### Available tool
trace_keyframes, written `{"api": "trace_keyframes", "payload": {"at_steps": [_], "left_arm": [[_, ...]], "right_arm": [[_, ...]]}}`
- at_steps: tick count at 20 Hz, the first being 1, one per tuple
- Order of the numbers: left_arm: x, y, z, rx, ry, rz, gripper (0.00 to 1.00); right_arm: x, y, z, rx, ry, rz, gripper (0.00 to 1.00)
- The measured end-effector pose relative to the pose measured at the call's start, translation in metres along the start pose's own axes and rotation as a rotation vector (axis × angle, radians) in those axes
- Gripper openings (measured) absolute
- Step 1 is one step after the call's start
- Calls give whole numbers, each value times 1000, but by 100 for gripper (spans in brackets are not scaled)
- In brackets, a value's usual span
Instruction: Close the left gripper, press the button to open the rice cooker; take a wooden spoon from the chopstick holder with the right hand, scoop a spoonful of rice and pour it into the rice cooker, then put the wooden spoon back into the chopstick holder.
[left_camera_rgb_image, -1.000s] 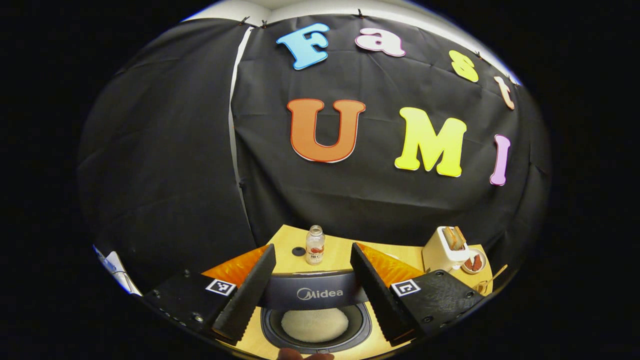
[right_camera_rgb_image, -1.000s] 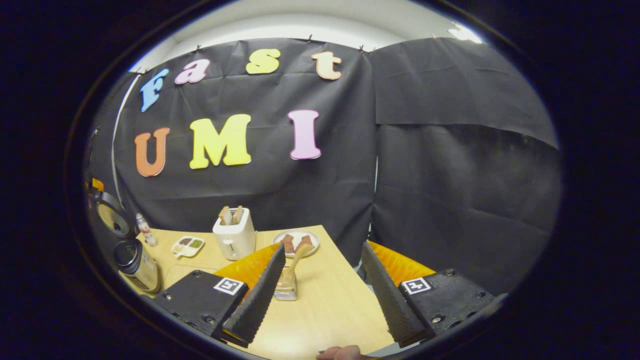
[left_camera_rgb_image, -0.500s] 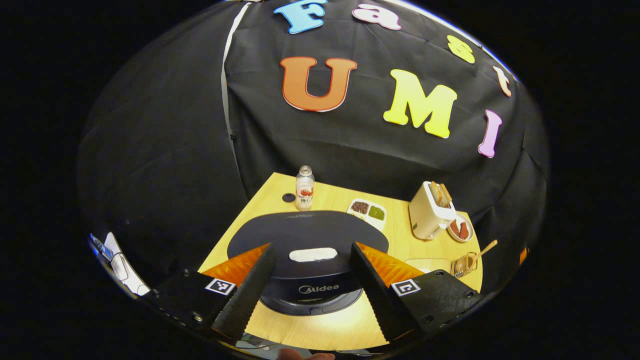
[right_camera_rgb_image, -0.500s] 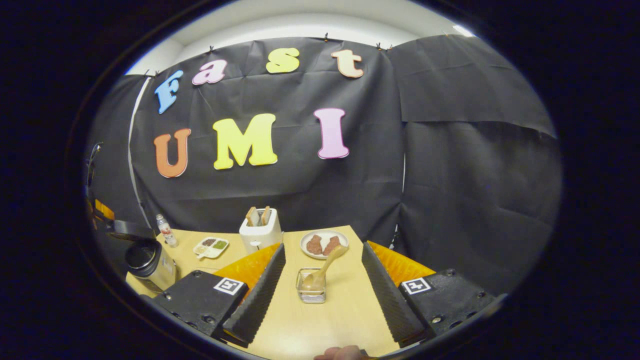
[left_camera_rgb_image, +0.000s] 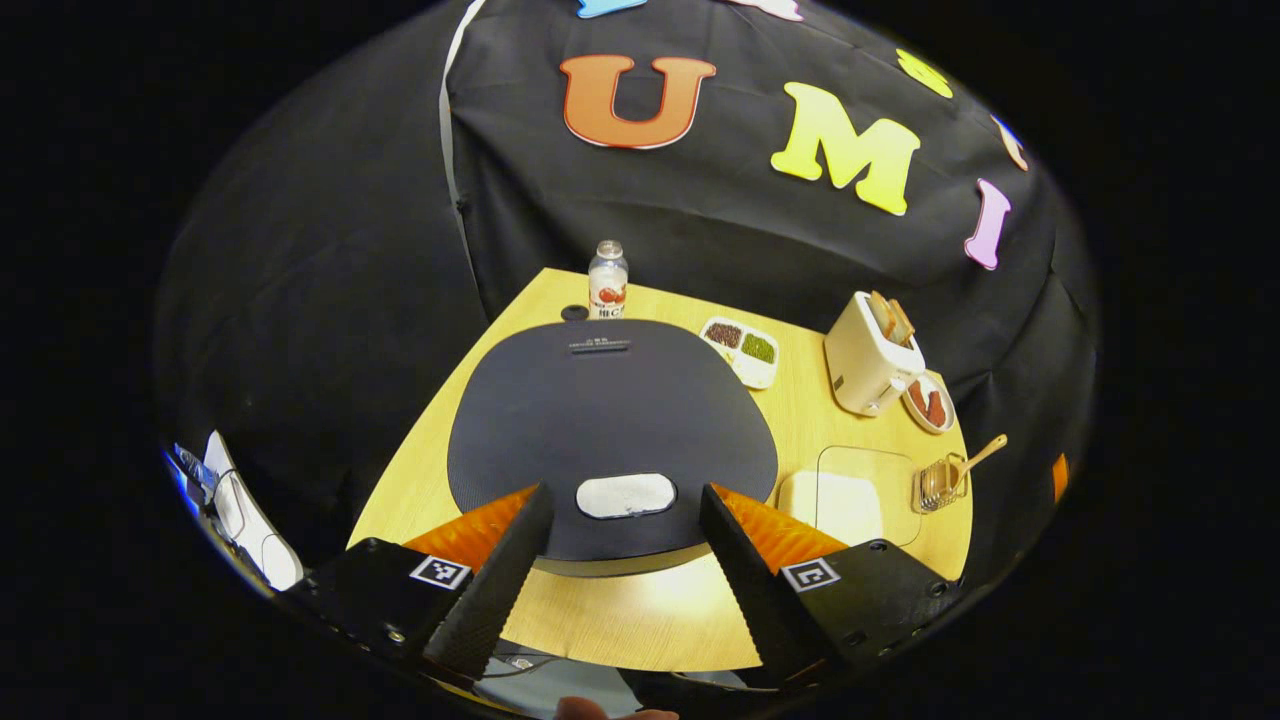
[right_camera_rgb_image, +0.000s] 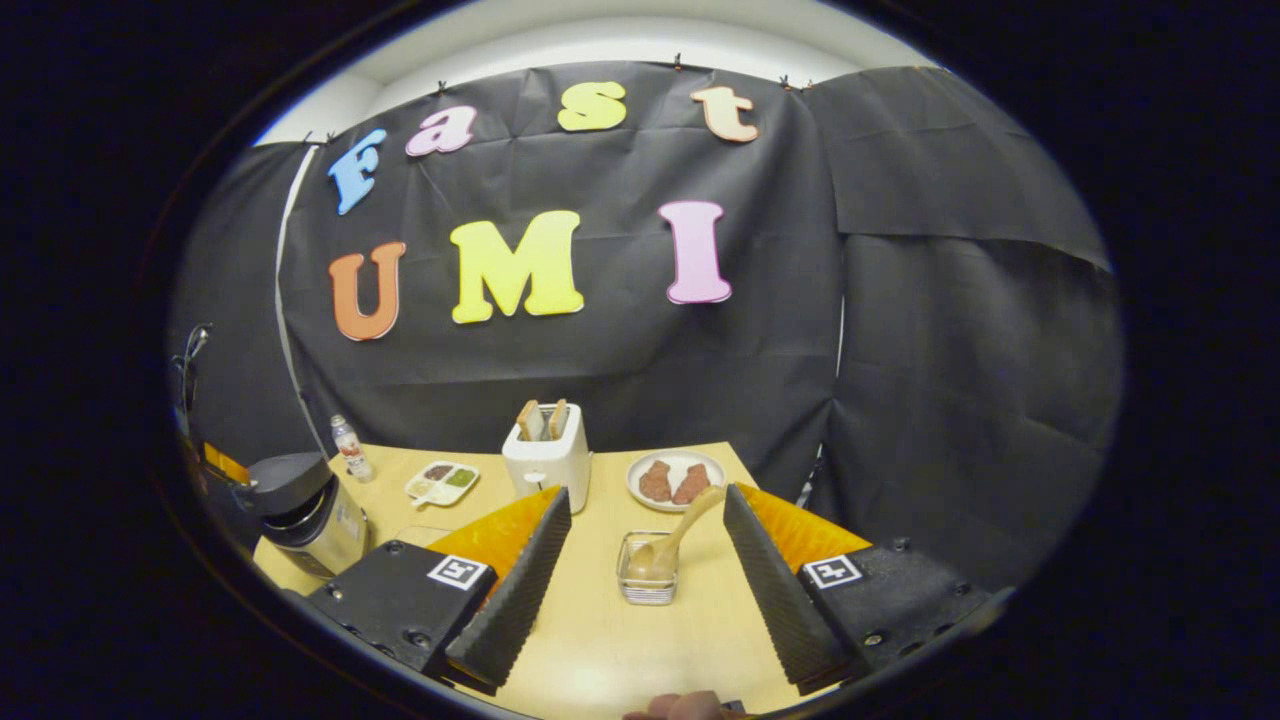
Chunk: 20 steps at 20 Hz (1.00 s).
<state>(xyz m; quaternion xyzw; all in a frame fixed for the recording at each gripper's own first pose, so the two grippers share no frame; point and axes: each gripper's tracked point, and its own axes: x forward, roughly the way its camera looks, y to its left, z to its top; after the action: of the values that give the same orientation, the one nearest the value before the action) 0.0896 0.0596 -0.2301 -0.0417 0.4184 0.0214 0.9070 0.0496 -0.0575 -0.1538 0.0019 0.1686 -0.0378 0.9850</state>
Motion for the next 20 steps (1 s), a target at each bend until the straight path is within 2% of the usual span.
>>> {"api": "trace_keyframes", "payload": {"at_steps": [6,11,17,20], "left_arm": [[14,-1,-35,-22,88,-12,98],[16,-2,-39,-1,97,2,98],[24,0,-56,186,115,89,99],[24,0,-55,168,92,87,100]], "right_arm": [[-1,13,-7,-11,23,30,100],[2,19,-6,-12,27,39,100],[1,27,-10,-19,31,52,96],[0,27,-13,-14,36,53,100]]}}
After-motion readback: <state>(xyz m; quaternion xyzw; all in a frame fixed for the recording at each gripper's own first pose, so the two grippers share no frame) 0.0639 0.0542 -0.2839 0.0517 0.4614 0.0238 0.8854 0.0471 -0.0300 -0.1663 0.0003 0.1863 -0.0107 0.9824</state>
